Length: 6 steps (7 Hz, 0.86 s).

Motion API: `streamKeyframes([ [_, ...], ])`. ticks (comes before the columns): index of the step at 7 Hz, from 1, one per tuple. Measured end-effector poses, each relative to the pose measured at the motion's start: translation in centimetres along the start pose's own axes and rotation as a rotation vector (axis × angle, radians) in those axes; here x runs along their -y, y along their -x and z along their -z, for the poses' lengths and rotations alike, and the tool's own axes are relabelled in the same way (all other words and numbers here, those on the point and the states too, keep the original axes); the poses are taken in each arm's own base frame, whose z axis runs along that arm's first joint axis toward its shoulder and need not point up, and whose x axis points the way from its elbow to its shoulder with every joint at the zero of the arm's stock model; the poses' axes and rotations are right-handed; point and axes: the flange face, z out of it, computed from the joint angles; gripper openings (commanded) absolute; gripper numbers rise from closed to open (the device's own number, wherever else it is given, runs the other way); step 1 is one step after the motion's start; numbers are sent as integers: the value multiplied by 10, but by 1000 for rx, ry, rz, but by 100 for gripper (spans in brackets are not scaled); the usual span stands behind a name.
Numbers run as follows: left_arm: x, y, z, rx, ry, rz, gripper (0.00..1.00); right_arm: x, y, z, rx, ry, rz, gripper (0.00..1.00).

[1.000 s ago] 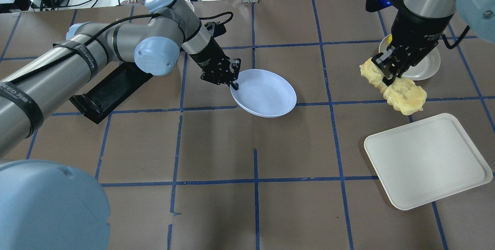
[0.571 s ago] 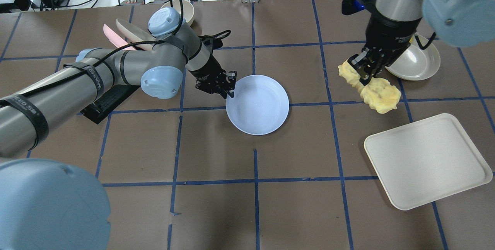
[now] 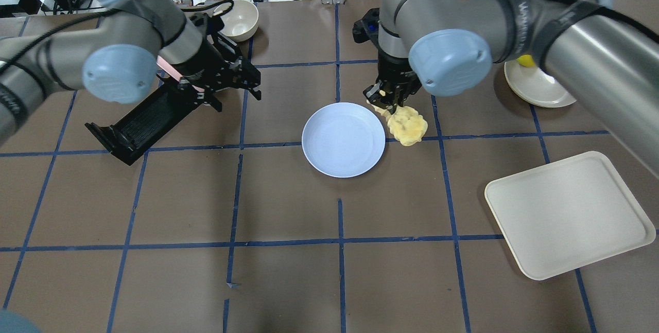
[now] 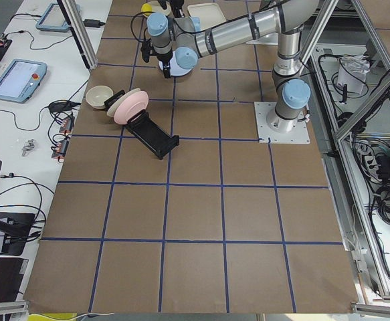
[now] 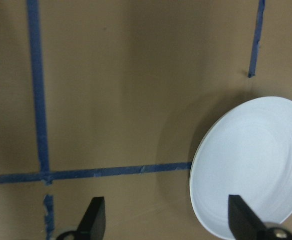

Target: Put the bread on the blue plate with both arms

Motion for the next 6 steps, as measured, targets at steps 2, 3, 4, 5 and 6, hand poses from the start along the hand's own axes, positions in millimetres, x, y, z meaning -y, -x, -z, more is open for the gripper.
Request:
streamKeyframes([
  [2, -52, 0, 81, 154, 5, -19, 100, 28, 42, -52, -7, -21, -5, 75],
  [3, -72, -5, 107, 226, 17, -44, 100, 35, 49, -68, -9, -25, -10, 98],
  [4, -84, -12, 123, 278, 36, -79, 100, 39, 51, -76, -15, -35, -17, 99],
  [5, -88, -18, 127, 306, 51, -103, 100, 42, 51, -82, -20, -40, -20, 99],
  [6, -89, -22, 128, 312, 57, -113, 100, 45, 49, -86, -22, -41, -21, 99],
])
